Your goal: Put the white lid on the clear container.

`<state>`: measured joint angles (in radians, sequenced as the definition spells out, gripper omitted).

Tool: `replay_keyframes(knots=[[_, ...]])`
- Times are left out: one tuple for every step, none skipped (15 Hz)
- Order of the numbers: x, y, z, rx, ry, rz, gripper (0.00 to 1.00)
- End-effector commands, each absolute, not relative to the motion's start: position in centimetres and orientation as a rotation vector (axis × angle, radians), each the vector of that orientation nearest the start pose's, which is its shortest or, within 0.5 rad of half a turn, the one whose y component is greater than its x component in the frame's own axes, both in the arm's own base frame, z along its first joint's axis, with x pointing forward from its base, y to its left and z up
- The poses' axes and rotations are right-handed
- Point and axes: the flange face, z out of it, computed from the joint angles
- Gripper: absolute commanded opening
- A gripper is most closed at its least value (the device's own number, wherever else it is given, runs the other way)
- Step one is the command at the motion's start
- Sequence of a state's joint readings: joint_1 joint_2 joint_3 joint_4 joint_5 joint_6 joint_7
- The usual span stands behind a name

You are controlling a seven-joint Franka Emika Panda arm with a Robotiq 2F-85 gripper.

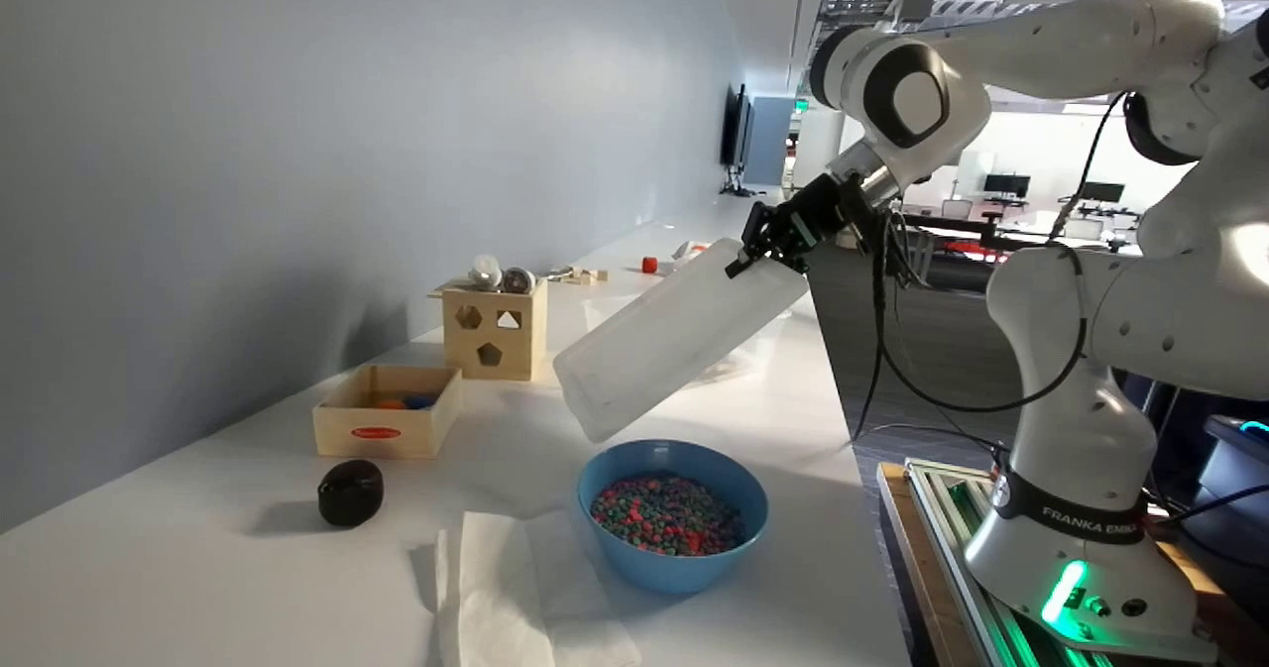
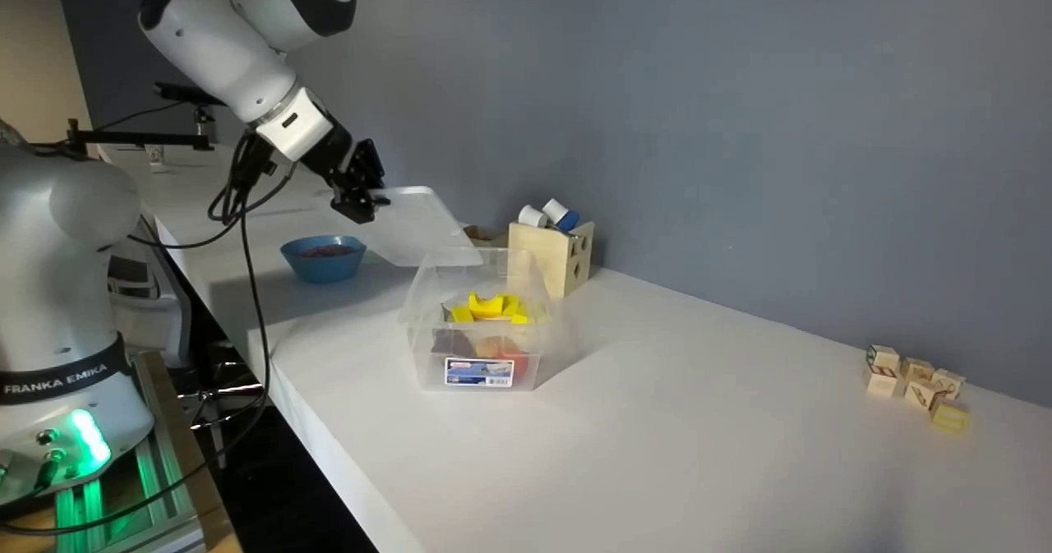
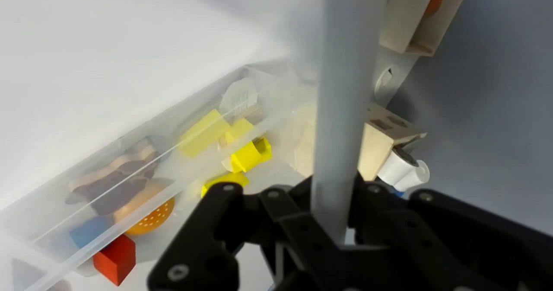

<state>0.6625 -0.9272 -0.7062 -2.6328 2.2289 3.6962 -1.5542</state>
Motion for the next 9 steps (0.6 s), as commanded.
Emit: replay_keyframes(knots=[[29.8,-10.5,43.7,-2.138,1.368,-0.987,0.01],[30.4,-9.6,43.7,-2.136,1.374,-0.991,0.01],[31.0,-8.7,43.7,-2.128,1.374,-0.997,0.01],[31.7,-7.9,43.6,-2.125,1.389,-1.001,0.01],[32.5,-7.2,43.6,-2.129,1.398,-1.020,0.01],[33.2,-6.6,43.8,-2.130,1.402,-1.031,0.01],[33.9,-6.0,43.9,-2.127,1.412,-1.044,0.01],[34.6,-5.6,44.2,-2.129,1.421,-1.060,0.01],[35.2,-5.2,44.4,-2.130,1.430,-1.076,0.01]])
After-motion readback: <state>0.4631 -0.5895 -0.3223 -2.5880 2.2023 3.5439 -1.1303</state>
